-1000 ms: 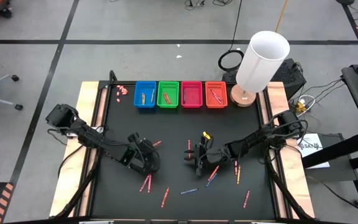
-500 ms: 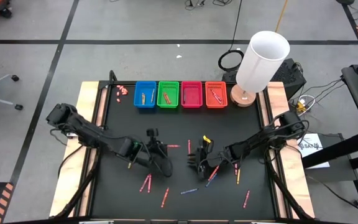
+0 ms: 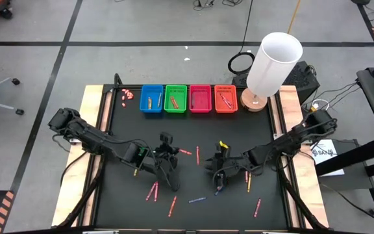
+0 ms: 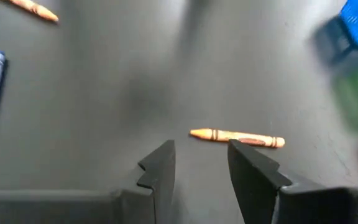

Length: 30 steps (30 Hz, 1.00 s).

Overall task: Sort crayons
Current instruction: Put the orange crayon into the green bin

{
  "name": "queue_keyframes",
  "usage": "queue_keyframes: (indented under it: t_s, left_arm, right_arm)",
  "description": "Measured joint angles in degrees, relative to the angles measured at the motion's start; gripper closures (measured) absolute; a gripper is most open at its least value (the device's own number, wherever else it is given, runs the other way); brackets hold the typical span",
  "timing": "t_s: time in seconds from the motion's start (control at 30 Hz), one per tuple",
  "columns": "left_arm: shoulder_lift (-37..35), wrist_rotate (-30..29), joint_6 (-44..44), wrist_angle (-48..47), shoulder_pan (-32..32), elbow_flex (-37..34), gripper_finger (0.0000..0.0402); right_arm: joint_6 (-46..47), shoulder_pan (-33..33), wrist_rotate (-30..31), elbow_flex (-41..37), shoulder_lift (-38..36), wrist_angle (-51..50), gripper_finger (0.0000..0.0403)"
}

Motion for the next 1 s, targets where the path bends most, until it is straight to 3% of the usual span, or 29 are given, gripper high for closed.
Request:
queue_keyframes:
  t_s: [0.17, 1.0]
  left_arm:
    - [0.0, 0.0, 3.4, 0.2, 0.0, 0.0, 0.0384]
    - [0.0, -0.9, 2.9, 0.2, 0.0, 0.0, 0.0384]
  right_arm:
    - [-1.6, 2.5, 3.8, 0.0, -0.7, 1.2, 0.0269]
    - [-1.5, 2.8, 3.8, 0.0, -0.7, 2.2, 0.0269]
